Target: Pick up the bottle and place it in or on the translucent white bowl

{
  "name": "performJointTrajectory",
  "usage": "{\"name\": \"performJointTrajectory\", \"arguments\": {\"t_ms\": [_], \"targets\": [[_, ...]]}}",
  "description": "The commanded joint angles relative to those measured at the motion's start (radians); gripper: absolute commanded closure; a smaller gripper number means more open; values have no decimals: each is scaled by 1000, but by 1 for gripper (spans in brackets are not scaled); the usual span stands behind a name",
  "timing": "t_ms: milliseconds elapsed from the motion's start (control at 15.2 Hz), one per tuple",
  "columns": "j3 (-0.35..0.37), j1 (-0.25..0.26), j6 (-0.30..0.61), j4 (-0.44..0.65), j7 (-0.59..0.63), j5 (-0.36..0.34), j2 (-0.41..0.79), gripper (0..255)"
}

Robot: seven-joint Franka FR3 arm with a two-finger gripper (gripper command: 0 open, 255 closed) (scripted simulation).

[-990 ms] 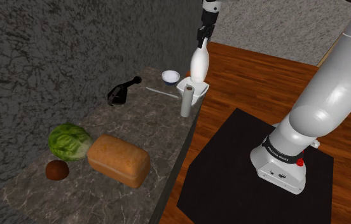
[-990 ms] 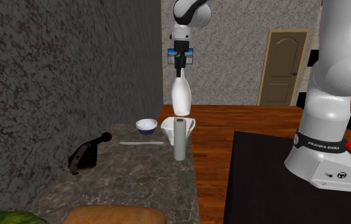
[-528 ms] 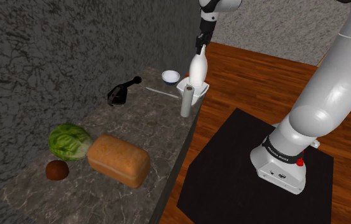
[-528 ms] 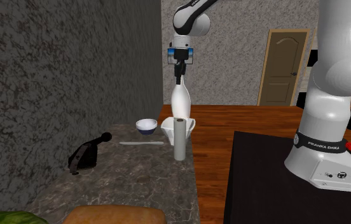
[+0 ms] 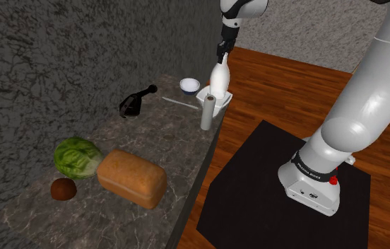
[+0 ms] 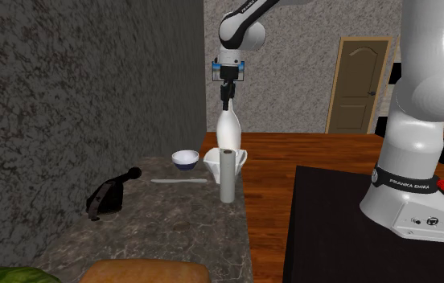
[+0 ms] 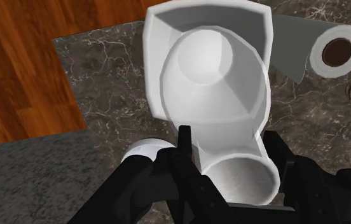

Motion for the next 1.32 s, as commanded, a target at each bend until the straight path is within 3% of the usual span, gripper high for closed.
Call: {"name": "performJointTrajectory", "arguments": {"t_ms": [0,66,132,462,726,1254], "targets": [[0,0,0,0,0,0,0,255],[0,0,0,0,0,0,0,255],[0,0,1,0,0,0,0,0],[0,0,1,0,0,0,0,0],[-3,2,-115,64,11,-16,-53,0],[-3,2,-115,64,11,-16,-53,0]]}}
